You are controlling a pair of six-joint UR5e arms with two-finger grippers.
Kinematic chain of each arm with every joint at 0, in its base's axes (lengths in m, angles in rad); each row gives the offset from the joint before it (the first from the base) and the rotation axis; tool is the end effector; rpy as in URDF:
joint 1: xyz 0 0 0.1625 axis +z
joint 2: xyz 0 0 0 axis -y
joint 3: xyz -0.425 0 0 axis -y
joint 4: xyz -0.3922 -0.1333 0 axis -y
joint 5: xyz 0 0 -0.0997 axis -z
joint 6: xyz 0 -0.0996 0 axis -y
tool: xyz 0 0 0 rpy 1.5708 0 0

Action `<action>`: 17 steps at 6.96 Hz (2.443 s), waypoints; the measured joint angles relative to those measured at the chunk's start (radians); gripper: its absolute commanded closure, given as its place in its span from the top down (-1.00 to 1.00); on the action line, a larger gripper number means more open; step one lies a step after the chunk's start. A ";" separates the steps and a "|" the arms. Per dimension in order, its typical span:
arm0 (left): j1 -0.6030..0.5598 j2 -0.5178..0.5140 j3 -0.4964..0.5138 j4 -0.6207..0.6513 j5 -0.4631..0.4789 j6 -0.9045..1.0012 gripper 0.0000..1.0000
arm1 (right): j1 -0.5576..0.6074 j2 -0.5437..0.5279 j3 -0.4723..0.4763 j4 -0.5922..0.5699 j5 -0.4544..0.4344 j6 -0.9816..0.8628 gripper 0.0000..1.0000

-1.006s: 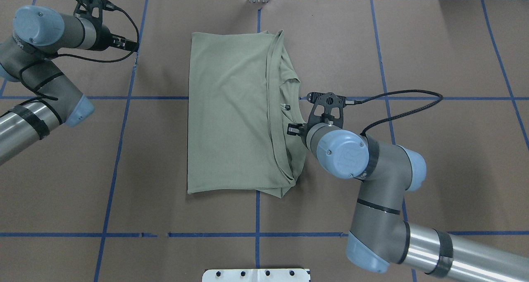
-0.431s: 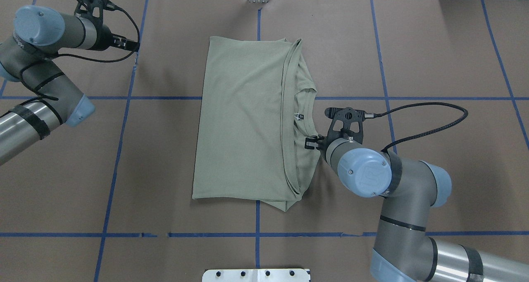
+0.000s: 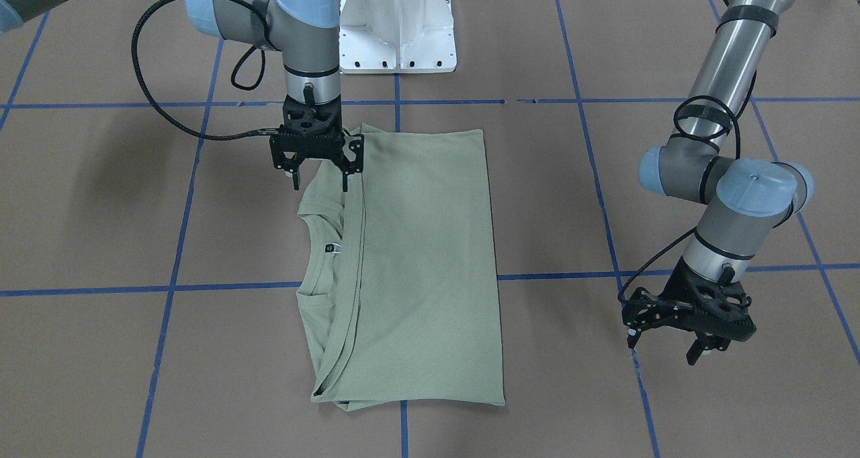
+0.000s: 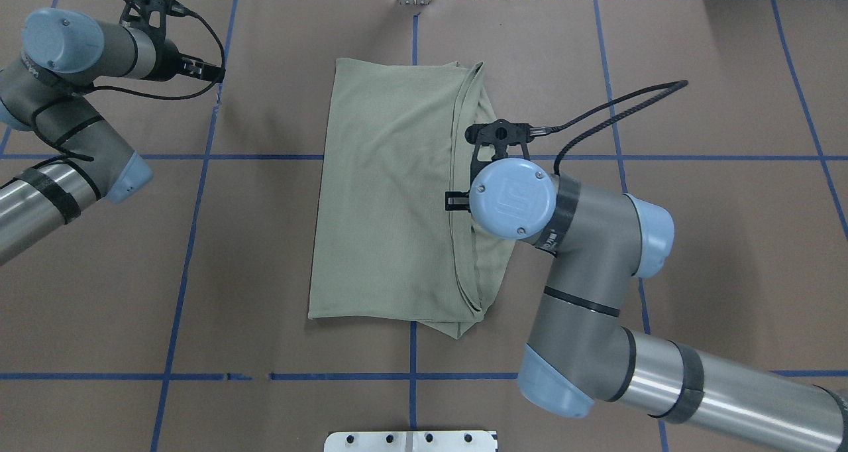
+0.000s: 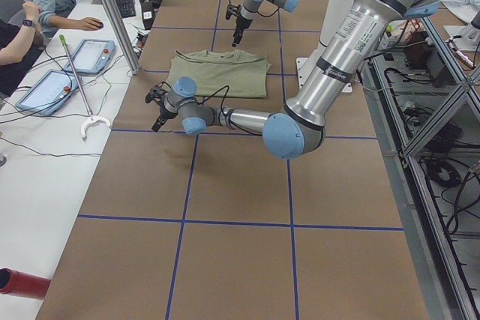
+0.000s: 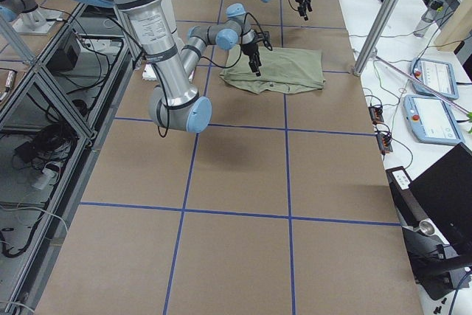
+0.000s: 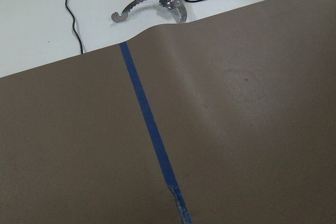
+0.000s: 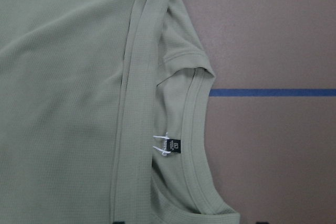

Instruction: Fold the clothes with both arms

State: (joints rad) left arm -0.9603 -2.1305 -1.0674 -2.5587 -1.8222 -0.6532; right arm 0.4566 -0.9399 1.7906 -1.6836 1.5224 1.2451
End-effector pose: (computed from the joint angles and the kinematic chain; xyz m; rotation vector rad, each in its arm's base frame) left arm 0.3415 -0.6773 0.4629 0.7030 0.7971 0.0926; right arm -0.5225 -0.4106 0.2174 0.3242 -0.6650 0.1427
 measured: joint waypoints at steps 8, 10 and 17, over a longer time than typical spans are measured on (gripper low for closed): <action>0.006 0.008 0.001 -0.002 0.001 0.002 1.00 | -0.161 0.039 -0.070 -0.086 0.054 -0.217 -0.18; 0.007 0.013 0.001 -0.002 0.001 0.003 1.00 | -0.163 0.025 -0.068 -0.087 0.048 -0.243 -0.49; 0.008 0.012 0.001 -0.002 0.001 0.003 1.00 | -0.152 -0.068 0.030 -0.095 0.045 -0.229 -0.58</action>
State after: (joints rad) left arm -0.9520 -2.1189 -1.0667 -2.5602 -1.8208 -0.6504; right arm 0.3042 -1.0081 1.8206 -1.7783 1.5675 1.0157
